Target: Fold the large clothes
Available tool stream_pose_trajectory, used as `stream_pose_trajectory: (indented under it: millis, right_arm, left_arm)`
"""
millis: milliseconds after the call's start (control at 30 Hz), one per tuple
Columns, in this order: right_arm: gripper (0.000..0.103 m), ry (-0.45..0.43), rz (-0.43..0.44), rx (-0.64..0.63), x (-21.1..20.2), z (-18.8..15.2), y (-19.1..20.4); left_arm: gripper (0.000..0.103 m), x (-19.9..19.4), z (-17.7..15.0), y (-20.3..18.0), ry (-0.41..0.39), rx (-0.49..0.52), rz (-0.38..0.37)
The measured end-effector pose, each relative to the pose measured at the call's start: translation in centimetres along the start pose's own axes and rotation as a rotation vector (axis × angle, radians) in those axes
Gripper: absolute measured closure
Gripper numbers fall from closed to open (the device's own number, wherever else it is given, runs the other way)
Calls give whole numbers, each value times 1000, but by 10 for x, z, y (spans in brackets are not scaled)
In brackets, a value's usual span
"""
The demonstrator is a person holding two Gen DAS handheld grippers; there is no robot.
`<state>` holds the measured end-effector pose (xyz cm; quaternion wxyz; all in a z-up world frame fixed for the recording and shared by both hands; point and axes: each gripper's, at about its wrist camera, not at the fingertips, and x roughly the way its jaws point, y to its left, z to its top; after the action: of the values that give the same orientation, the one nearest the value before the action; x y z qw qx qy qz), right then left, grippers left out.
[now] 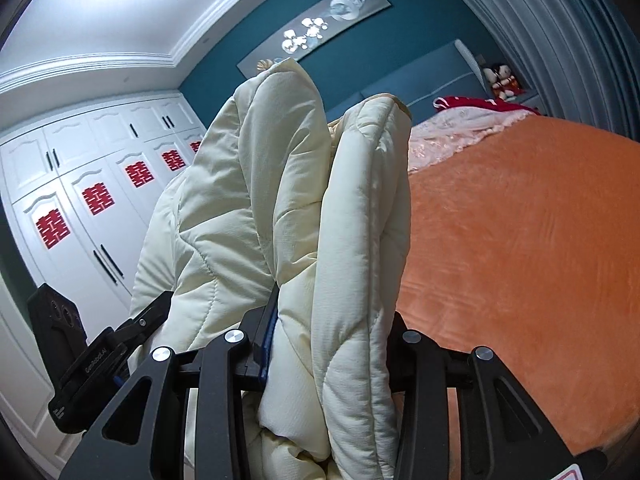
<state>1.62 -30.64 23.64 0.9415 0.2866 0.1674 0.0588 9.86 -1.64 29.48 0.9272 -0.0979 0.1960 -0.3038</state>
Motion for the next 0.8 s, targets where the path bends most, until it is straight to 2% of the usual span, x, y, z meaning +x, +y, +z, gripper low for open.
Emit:
stream_pose_trajectory:
  millis: [167, 333, 433, 567, 800]
  right_arm:
    - [66, -13, 59, -57, 25, 8, 40]
    - [66, 9, 70, -84, 57, 0, 64]
    - [66, 41, 56, -89, 80, -7, 69]
    - [66, 105, 28, -71, 119, -22, 60]
    - [66, 231, -58, -27, 190, -58, 26]
  left_arm:
    - [42, -24, 24, 33, -87, 15, 23]
    - [42, -19, 25, 78, -110, -9, 49]
    - [42, -5, 17, 107, -80, -55, 38]
    - [42, 22, -1, 140, -30, -86, 58]
    - [42, 92, -54, 198, 128, -175, 74]
